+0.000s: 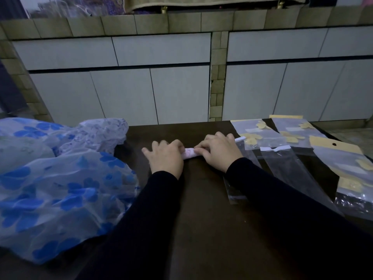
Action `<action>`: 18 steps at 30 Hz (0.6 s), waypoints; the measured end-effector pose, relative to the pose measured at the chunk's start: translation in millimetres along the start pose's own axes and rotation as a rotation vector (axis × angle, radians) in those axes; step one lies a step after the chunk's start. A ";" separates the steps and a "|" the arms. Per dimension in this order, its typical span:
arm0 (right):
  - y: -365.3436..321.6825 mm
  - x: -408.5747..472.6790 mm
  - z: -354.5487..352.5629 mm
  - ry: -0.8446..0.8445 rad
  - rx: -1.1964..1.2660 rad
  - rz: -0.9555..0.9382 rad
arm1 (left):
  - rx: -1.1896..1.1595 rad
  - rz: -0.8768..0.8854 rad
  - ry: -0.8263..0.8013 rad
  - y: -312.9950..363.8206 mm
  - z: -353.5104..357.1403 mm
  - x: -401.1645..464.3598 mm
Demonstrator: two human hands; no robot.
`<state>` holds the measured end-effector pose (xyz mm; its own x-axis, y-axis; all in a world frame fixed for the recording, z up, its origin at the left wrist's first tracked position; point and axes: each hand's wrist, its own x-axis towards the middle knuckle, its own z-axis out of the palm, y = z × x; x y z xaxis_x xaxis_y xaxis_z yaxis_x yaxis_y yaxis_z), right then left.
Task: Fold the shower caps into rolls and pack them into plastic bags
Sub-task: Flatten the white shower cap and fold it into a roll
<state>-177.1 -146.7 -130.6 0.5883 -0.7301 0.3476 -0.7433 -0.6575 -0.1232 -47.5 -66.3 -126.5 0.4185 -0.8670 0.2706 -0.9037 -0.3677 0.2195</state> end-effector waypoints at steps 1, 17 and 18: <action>0.9 -0.1 -0.6 -0.034 -0.006 -0.015 | 0.020 0.007 0.025 -0.3 0.7 0.5; 10.8 -2.4 -10.4 -0.137 0.037 -0.113 | -0.090 0.196 0.071 -9.4 7.0 -0.1; 11.0 -3.2 -10.6 -0.123 0.039 -0.108 | -0.076 0.204 0.075 -9.2 7.5 -0.4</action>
<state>-190.6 -149.6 -123.1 0.7004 -0.6704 0.2450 -0.6619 -0.7385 -0.1285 -40.0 -65.1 -135.7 0.2356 -0.8925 0.3848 -0.9621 -0.1581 0.2223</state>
